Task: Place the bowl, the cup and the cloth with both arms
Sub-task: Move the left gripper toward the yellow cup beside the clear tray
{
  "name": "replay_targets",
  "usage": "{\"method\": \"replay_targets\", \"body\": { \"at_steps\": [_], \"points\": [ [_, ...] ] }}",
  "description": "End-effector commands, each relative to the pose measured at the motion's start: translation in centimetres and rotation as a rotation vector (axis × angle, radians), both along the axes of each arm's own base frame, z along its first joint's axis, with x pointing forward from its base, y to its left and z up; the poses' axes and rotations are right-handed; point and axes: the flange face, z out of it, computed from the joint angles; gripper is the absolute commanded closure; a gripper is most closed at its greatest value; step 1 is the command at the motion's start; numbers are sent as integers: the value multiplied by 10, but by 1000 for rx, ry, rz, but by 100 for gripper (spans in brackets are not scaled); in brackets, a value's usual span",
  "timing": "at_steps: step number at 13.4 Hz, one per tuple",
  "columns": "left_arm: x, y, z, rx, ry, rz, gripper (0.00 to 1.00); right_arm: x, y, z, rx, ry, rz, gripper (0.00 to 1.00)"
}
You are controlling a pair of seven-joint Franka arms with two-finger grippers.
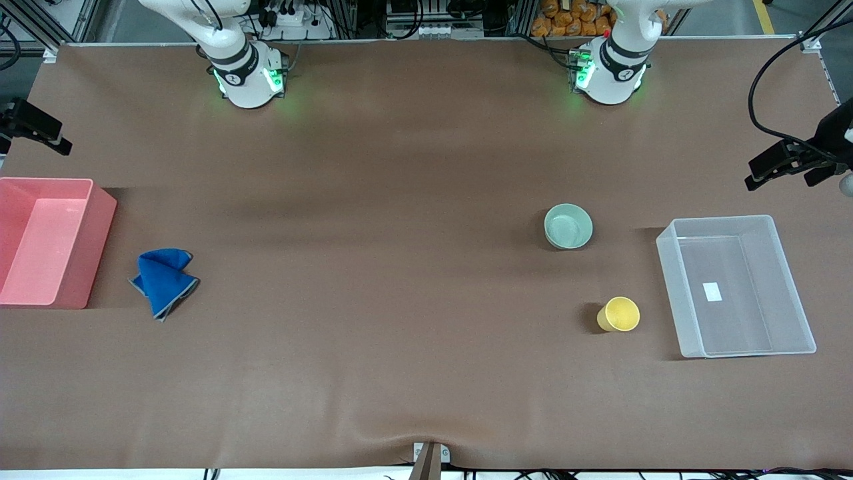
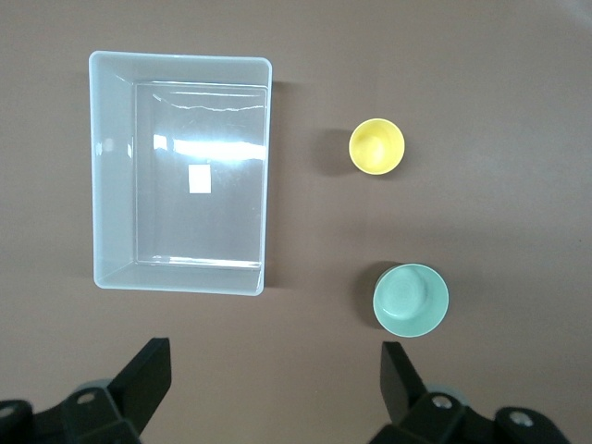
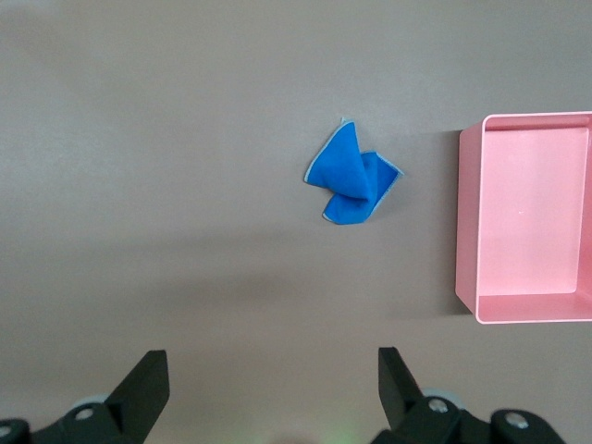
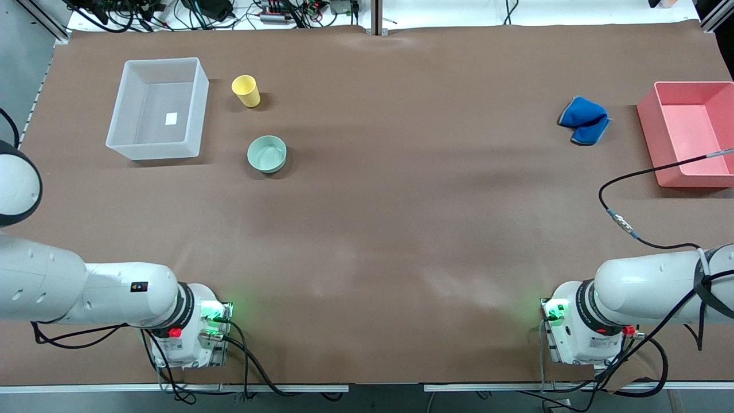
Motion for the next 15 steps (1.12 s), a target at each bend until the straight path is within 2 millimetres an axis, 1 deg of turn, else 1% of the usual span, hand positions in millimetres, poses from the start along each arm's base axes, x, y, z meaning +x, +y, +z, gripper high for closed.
{"method": "replay_targets", "body": {
  "at_steps": [1,9,13,14,15],
  "points": [
    [-2,-2,5,-19,-2,3,0,2,-3,4,-14,-1,-18,0],
    [-1,-3,2,-20,10,3,0,2,-4,5,-13,-6,-19,0],
    [12,-3,-22,-24,44,7,0,2,-4,5,-13,-4,-19,0],
    [18,-2,-32,-24,51,10,0,2,-4,5,-13,-4,-19,0],
    [29,-1,-49,-25,59,13,0,2,-4,5,-14,-4,-21,0]
  ]
}}
